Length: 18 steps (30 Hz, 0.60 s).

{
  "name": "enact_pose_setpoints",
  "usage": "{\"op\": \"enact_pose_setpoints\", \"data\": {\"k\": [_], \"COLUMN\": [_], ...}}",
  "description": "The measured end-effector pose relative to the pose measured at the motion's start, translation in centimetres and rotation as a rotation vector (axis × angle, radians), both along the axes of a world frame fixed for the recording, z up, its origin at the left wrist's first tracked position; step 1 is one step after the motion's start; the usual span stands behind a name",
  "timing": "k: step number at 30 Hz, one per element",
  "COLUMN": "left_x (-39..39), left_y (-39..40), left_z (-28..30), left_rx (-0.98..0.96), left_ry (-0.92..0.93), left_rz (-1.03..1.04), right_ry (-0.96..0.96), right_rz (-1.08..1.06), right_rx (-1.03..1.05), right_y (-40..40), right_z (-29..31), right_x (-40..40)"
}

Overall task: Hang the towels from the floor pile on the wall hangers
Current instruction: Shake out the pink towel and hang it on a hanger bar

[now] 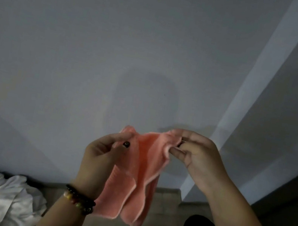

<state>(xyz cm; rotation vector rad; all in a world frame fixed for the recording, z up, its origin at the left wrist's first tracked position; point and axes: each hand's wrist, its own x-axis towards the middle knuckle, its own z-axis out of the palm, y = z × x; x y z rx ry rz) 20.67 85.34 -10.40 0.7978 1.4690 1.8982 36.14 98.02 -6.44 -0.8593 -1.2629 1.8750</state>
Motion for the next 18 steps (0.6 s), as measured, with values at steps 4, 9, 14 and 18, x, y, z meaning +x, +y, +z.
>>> {"op": "enact_pose_setpoints", "data": {"k": [4, 9, 14, 18], "left_x": [0.5, 1.1, 1.7, 1.9], "left_y": [0.0, 0.3, 0.2, 0.2], "left_z": [0.0, 0.0, 0.1, 0.3], "left_rx": [-0.070, -0.145, -0.107, -0.044], "left_ry": [0.307, 0.509, 0.426, 0.254], "left_rz": [-0.077, -0.127, -0.169, -0.234], "right_ry": [-0.194, -0.447, -0.562, -0.495], "right_rz": [0.082, -0.066, -0.080, 0.050], "right_rx": [0.312, 0.739, 1.021, 0.903], "right_y": [-1.1, -1.2, -0.9, -0.9], "right_z": [0.5, 0.7, 0.3, 0.2], "right_x": [-0.6, -1.3, -1.0, -0.8]}}
